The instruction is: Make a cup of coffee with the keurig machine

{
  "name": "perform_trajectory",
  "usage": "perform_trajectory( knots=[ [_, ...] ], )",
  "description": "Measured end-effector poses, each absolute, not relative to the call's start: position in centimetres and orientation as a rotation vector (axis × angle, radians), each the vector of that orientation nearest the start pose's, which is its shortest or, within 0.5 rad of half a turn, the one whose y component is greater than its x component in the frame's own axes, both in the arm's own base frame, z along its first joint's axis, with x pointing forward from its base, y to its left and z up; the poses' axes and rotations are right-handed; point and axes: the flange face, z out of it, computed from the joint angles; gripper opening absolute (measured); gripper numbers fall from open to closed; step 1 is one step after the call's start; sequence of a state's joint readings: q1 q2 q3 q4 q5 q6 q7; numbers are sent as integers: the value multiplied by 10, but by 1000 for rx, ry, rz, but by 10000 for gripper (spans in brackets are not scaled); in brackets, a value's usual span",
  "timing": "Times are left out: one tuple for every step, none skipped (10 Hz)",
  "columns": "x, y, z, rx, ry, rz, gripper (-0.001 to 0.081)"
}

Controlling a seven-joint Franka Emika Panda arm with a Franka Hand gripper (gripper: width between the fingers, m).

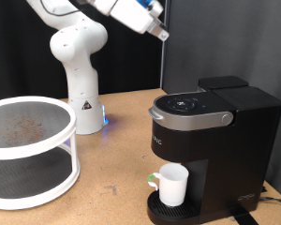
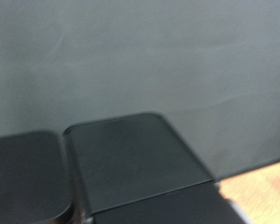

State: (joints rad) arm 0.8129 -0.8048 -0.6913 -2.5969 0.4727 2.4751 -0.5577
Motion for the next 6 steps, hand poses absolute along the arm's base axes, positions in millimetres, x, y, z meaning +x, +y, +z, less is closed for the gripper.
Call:
perform_trajectory(
  knots=[
    [401, 32, 518, -2301, -502, -626, 807],
    [407, 40, 527, -2386, -540, -538, 807],
    [413, 48, 532, -2465, -600, -445, 807],
    [421, 54, 537, -2508, -625, -367, 807],
    [433, 59, 536, -2545, -636, -300, 807],
    [433, 59, 536, -2536, -629, -322, 807]
  ],
)
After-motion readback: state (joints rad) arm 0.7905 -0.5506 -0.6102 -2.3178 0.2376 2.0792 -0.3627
